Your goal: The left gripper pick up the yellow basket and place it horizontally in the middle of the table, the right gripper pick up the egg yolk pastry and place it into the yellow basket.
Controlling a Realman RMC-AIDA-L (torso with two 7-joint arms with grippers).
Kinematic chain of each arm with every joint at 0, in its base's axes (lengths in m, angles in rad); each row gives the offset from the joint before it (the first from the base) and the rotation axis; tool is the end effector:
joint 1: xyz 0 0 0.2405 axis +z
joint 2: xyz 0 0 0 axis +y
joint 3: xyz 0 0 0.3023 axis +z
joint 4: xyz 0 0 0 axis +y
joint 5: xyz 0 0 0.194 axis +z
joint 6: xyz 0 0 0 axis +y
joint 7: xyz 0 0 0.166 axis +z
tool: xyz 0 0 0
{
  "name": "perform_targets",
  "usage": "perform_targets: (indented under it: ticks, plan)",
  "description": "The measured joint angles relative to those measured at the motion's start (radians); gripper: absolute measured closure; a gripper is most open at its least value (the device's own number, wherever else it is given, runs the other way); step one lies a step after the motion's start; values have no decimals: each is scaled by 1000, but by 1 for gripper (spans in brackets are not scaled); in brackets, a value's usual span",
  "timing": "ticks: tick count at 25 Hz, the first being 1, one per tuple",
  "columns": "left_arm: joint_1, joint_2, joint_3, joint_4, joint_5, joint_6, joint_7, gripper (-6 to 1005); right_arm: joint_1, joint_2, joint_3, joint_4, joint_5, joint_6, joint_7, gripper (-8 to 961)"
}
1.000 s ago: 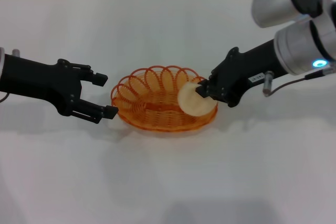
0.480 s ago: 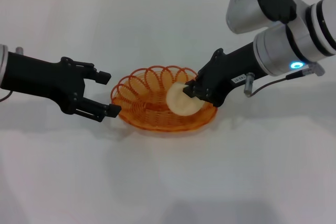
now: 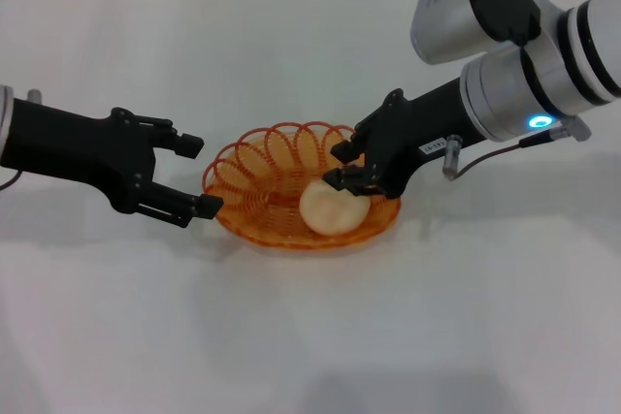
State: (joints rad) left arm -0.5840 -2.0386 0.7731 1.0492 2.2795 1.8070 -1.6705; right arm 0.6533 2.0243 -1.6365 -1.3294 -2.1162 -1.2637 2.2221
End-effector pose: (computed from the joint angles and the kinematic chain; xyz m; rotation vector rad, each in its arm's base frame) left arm -0.2604 0.3460 0.0044 -2.9778 -0.5273 -0.1900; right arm 0.1359 0.3661 -0.0866 -2.9500 0.2390 -0.0285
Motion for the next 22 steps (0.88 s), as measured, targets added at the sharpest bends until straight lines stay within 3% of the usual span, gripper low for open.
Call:
perform_targets:
  ticks: [7,11,22]
  plan:
    - [7,0,-3,0,-13,0,0,111,-19,-3,4,-30,2,11,-1,546]
    - [13,4,-2,1,-25,0,1,111,-92,-6,37,-79,34,26,-39,356]
    - [29,4,-7,-4,-33,0,42,112,-336,-13,198,-101,275,-16,-303,158]
